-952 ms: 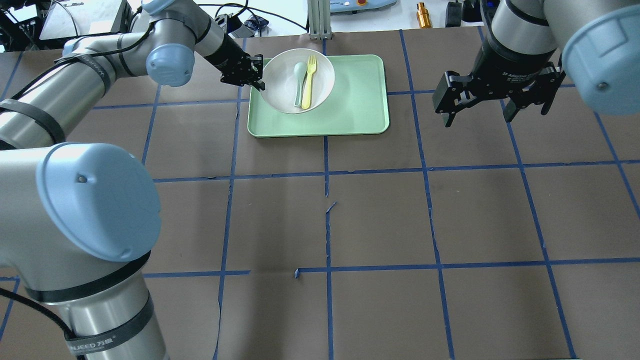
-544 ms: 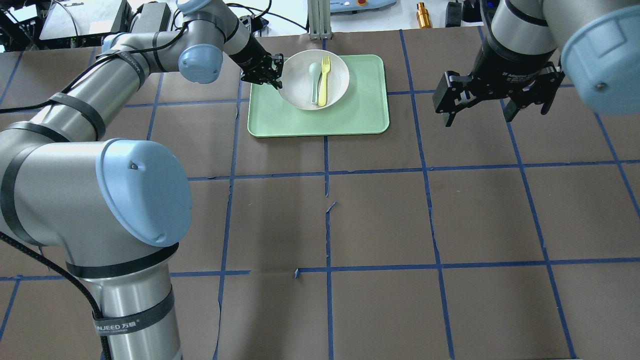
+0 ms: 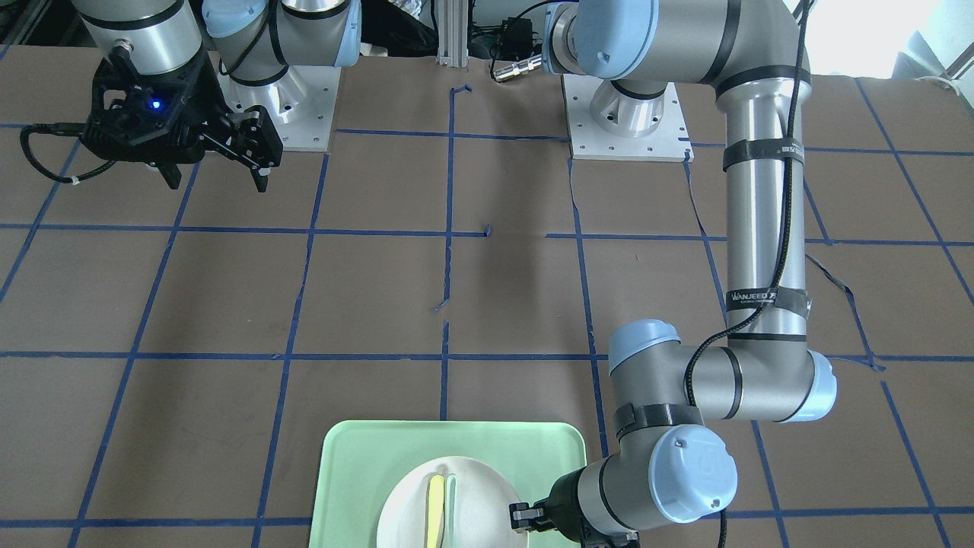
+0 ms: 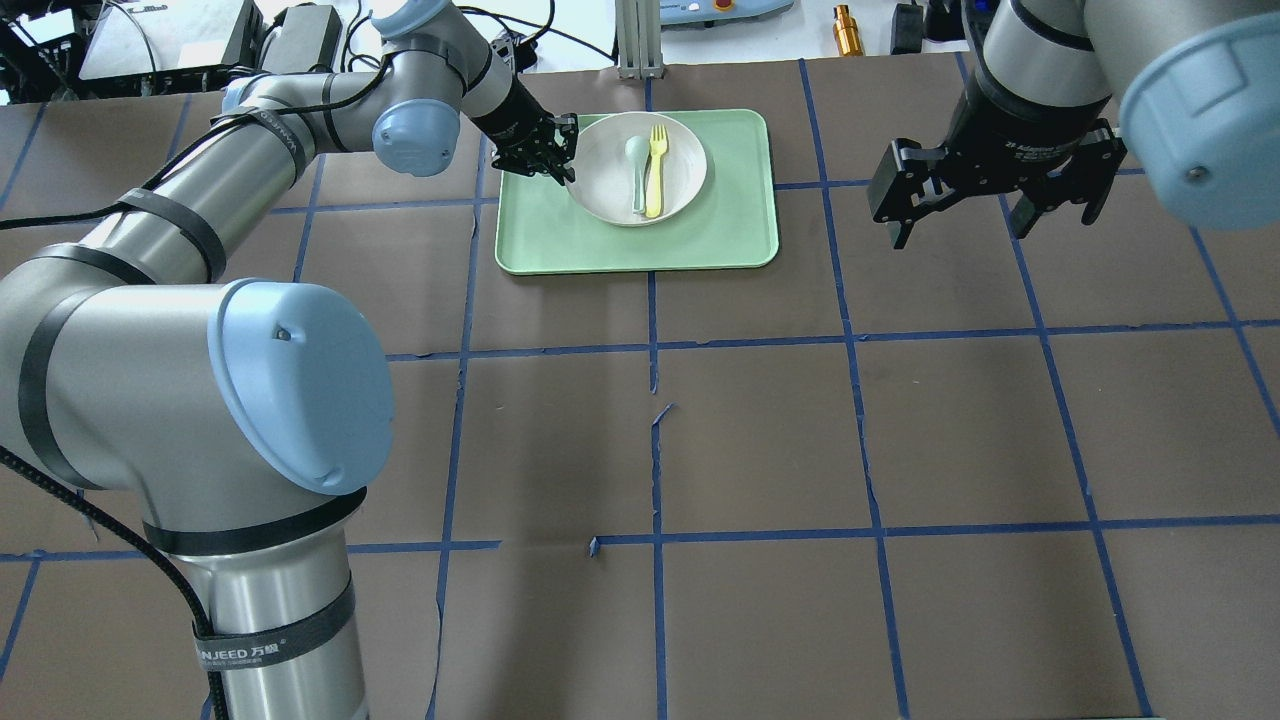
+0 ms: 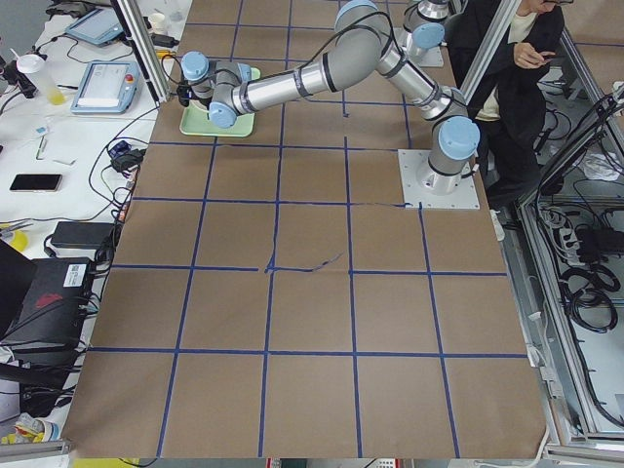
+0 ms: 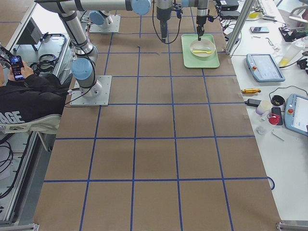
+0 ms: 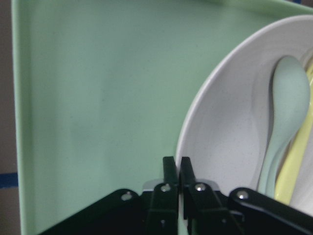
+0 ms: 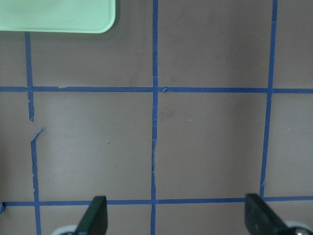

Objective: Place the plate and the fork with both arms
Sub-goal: 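Carry the white plate with the left gripper onto the light green tray, then open the left gripper and lift it away from the plate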

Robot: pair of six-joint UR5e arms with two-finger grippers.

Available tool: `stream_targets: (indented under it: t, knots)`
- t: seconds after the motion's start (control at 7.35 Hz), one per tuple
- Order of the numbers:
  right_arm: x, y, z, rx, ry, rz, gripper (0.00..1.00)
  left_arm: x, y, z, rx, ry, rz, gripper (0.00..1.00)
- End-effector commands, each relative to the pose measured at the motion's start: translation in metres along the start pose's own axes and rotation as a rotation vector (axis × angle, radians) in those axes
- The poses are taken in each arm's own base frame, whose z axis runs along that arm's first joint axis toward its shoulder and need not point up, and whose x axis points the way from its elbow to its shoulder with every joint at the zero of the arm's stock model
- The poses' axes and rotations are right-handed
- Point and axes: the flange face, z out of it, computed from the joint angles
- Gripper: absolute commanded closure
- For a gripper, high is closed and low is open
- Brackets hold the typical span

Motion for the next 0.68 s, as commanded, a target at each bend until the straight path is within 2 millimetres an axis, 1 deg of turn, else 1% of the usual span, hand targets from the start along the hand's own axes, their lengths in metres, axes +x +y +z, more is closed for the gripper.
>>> stream_targets:
  t: [0.0, 0.27, 0.41, 0.54]
  knots:
    - [0.002, -0.011, 0.004, -0.009, 0.017, -0.001, 0.0, -0.003, 0.009, 0.007, 0.043, 0.01, 0.016, 0.47]
    - [0.001, -0.016, -0.003, 0.005, 0.024, -0.002, 0.0, 0.001, 0.015, -0.015, 0.059, 0.0, 0.024, 0.23]
    - [0.0, -0.016, -0.001, -0.002, 0.024, -0.001, 0.0, -0.001, 0.027, -0.033, 0.053, -0.07, 0.017, 0.12]
    - [0.0, -0.016, -0.003, 0.007, 0.022, 0.012, 0.0, 0.001, 0.047, -0.062, 0.052, -0.239, 0.015, 0.0]
